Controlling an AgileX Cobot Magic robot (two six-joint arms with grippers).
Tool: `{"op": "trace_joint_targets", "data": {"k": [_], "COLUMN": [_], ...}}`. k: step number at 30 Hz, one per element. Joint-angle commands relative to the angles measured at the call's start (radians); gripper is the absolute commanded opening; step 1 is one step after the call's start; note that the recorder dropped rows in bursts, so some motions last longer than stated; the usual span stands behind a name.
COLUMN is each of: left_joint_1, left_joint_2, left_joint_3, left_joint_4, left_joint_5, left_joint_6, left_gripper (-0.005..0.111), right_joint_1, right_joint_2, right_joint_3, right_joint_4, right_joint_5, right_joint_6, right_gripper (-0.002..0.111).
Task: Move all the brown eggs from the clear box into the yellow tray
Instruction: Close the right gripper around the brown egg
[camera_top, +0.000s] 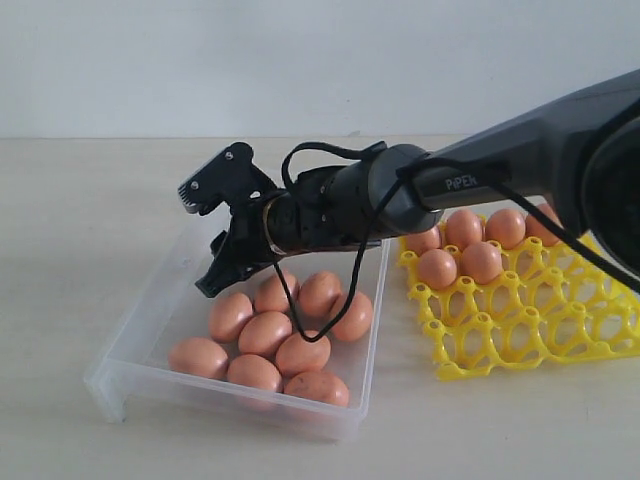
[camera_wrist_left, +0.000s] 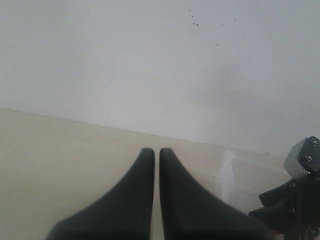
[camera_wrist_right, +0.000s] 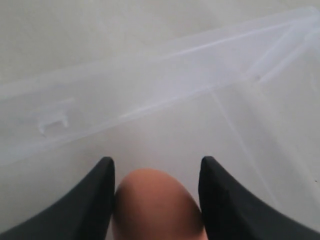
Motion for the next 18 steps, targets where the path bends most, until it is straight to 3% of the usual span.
{"op": "trace_joint_targets", "data": {"k": [1,7,14,18], "left_joint_1": [-0.004,-0.004,-0.004,-0.004], "left_joint_2": [0.004,0.004,0.004,0.004], "left_joint_3": [-0.004,-0.004,-0.004,-0.004], "left_joint_4": [0.000,0.000,0.000,0.000], "left_joint_5": [-0.002,-0.002,-0.002,-0.002], "left_joint_6": [-0.001,-0.001,-0.001,-0.001], "left_gripper": [0.004,0.004,0.004,0.004], "right_joint_1": [0.002,0.002,-0.001,-0.001], "right_joint_2": [0.009,-0.010,-0.083,-0.112], "right_joint_3": [0.005,0.005,0.005,0.005], "right_joint_4": [-0.005,0.033,0.133,0.275], "right_joint_5": [0.114,0.135,0.567,0.595], "right_joint_6": [-0.037,-0.034,-0.180,-0.359], "right_gripper": [0.043,0.043,0.043,0.043]}}
